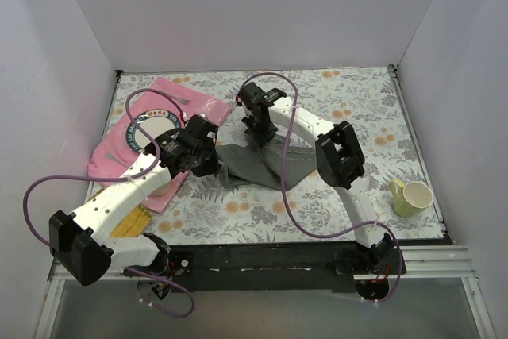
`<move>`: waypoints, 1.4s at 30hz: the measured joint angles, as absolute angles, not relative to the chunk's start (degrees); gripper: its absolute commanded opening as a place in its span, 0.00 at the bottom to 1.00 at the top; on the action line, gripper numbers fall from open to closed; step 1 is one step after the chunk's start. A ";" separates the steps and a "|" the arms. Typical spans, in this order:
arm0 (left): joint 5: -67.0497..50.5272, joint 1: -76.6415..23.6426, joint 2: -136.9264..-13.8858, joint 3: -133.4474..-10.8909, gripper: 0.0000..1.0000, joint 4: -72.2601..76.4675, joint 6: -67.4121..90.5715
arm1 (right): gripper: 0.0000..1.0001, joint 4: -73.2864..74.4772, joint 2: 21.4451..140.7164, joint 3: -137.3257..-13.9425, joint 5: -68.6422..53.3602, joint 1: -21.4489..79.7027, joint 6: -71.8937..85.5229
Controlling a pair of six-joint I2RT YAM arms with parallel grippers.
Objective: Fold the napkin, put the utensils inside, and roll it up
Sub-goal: Flatten the napkin out
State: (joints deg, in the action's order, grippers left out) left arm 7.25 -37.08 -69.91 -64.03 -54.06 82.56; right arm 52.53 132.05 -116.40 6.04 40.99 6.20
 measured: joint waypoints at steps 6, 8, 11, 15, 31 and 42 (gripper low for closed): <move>12.62 -36.80 -69.38 -66.61 0.00 -57.12 84.79 | 0.06 57.12 129.67 -125.10 8.75 39.13 6.90; 15.70 -36.58 -68.77 -68.49 0.00 -58.76 86.04 | 0.06 57.69 123.98 -124.95 9.41 37.63 7.51; 20.45 -36.21 -66.94 -71.50 0.00 -60.42 87.85 | 0.01 58.74 113.89 -123.07 9.30 34.98 8.45; 25.04 -35.97 -62.19 -74.78 0.00 -60.38 88.95 | 0.01 60.38 99.63 -119.31 7.73 31.94 10.20; 18.87 -35.81 -58.54 -74.11 0.00 -55.51 87.42 | 0.89 63.13 106.78 -107.90 -16.60 20.21 18.83; 11.77 -35.79 -66.22 -69.56 0.00 -56.49 87.42 | 0.87 55.64 91.39 -75.13 -17.28 18.96 13.19</move>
